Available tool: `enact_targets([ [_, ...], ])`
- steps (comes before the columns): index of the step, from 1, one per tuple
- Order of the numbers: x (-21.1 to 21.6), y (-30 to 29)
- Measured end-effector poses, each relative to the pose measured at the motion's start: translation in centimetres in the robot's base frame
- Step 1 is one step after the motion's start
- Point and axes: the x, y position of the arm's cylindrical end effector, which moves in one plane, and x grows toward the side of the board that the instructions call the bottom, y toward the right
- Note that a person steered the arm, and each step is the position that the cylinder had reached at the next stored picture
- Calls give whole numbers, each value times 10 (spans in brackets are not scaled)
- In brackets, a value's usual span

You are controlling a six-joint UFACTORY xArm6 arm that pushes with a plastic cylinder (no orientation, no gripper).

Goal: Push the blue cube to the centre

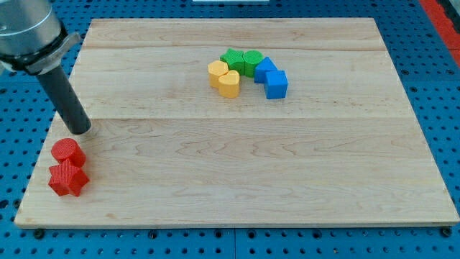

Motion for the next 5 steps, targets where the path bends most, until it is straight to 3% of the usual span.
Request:
enact_targets([
  [2, -6, 2],
  [3, -3, 71],
  [4, 32, 168],
  [5, 27, 254],
])
